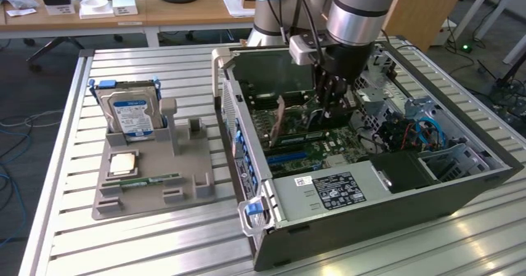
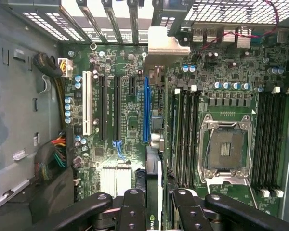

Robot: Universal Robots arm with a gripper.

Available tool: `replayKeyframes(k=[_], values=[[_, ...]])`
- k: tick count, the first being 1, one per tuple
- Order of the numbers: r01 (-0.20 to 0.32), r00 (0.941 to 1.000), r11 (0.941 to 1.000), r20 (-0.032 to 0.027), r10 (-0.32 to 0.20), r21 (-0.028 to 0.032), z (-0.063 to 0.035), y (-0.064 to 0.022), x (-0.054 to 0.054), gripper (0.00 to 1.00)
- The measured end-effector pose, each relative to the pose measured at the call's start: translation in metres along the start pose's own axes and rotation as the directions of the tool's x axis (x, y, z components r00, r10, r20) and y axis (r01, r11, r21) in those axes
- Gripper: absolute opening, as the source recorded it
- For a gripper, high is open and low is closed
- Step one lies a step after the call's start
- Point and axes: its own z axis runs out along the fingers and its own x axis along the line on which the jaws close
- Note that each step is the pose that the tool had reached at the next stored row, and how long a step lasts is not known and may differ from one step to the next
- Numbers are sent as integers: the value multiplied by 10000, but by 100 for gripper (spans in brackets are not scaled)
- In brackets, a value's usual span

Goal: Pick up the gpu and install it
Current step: 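Insert the gpu into the slot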

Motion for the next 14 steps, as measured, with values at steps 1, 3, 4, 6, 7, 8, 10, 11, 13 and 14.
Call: replayKeyframes(k=[1,3,4,6,7,8,10,11,13,14], values=[[0,10000,10000,0,0,0,4,8,1,26],[0,10000,10000,0,0,0,9,15,11,26],[1,10000,10000,1,-1,0,12,19,18,26],[0,10000,10000,0,0,0,20,28,31,26],[0,10000,10000,0,0,1,24,31,42,26],[-1,10000,10000,0,1,2,28,35,51,26],[1,10000,10000,2,-1,7,39,47,63,26],[6,10000,10000,4,-6,13,45,57,68,26],[16,10000,10000,10,-16,39,54,83,72,26],[22,10000,10000,18,-22,57,58,97,73,26]])
